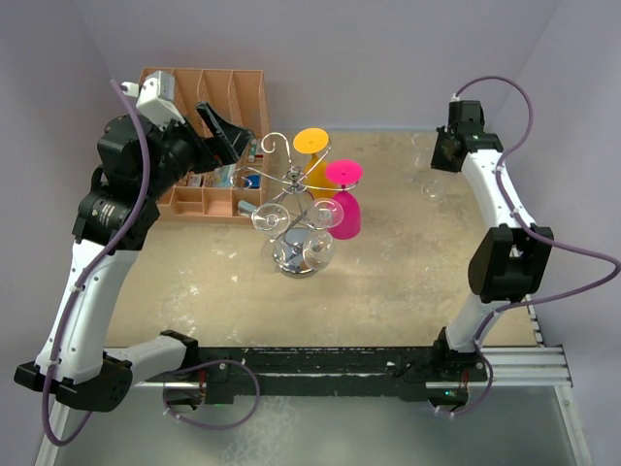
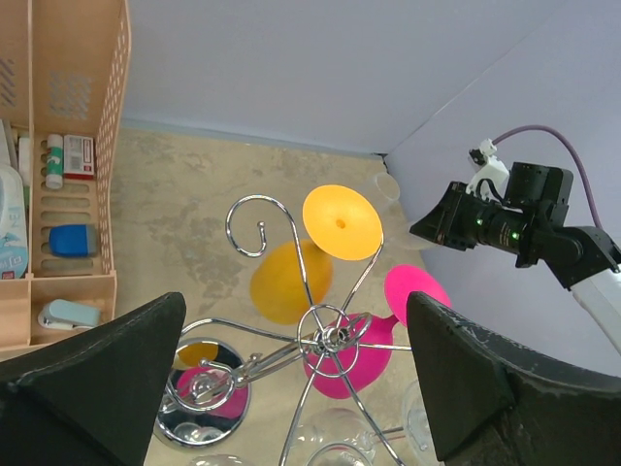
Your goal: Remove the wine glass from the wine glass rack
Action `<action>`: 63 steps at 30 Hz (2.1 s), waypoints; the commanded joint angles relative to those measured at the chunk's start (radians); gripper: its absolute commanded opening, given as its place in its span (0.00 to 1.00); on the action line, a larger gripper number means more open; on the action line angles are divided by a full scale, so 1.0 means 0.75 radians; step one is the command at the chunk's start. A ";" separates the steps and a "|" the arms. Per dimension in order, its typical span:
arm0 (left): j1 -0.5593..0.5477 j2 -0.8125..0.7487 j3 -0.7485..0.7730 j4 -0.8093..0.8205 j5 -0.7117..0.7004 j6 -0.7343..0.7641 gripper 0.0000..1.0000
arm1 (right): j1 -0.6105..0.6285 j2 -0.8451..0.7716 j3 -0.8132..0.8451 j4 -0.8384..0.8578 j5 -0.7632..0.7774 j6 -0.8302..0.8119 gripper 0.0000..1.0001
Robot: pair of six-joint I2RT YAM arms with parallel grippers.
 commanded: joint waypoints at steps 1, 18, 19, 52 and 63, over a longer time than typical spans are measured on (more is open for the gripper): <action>0.006 -0.024 0.005 0.077 0.029 -0.021 0.93 | -0.003 0.006 0.102 0.010 -0.022 -0.020 0.22; 0.006 -0.007 0.001 0.062 0.026 -0.016 0.95 | -0.004 -0.162 0.200 0.043 -0.071 -0.033 0.45; 0.007 -0.003 0.000 0.062 0.031 -0.019 0.96 | -0.005 -0.192 0.187 0.058 -0.088 -0.033 0.48; 0.006 0.012 -0.019 0.050 0.068 -0.026 0.96 | -0.184 -0.101 0.066 0.266 -0.201 0.031 0.46; 0.006 0.019 -0.030 0.056 0.073 -0.022 0.96 | -0.185 -0.029 0.076 0.241 -0.123 0.034 0.36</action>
